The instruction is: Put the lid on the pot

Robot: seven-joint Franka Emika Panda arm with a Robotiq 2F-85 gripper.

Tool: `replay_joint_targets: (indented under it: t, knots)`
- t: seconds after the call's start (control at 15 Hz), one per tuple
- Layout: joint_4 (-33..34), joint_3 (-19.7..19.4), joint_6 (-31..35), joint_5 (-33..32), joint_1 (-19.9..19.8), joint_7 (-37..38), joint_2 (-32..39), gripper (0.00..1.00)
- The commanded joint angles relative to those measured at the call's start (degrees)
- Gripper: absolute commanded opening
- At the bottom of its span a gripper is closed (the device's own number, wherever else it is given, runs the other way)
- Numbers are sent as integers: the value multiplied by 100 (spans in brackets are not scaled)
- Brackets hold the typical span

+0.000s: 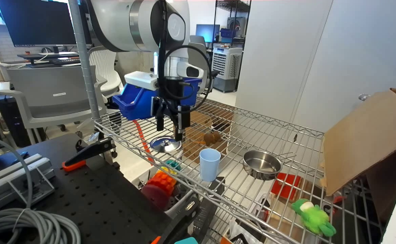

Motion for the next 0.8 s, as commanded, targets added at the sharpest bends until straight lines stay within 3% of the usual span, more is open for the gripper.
replay_joint_targets:
  t: [0.0, 0.2, 0.33, 0.47, 0.73]
  knots:
    - [320, -184, 156, 35, 320, 38, 303, 100]
    - [452, -304, 147, 10, 462, 87, 477, 97]
    - [504, -394, 146, -21, 551, 123, 563, 73]
    - [562, -435, 125, -5, 600, 127, 645, 61]
    - [611, -416, 98, 48, 641, 116, 688, 30]
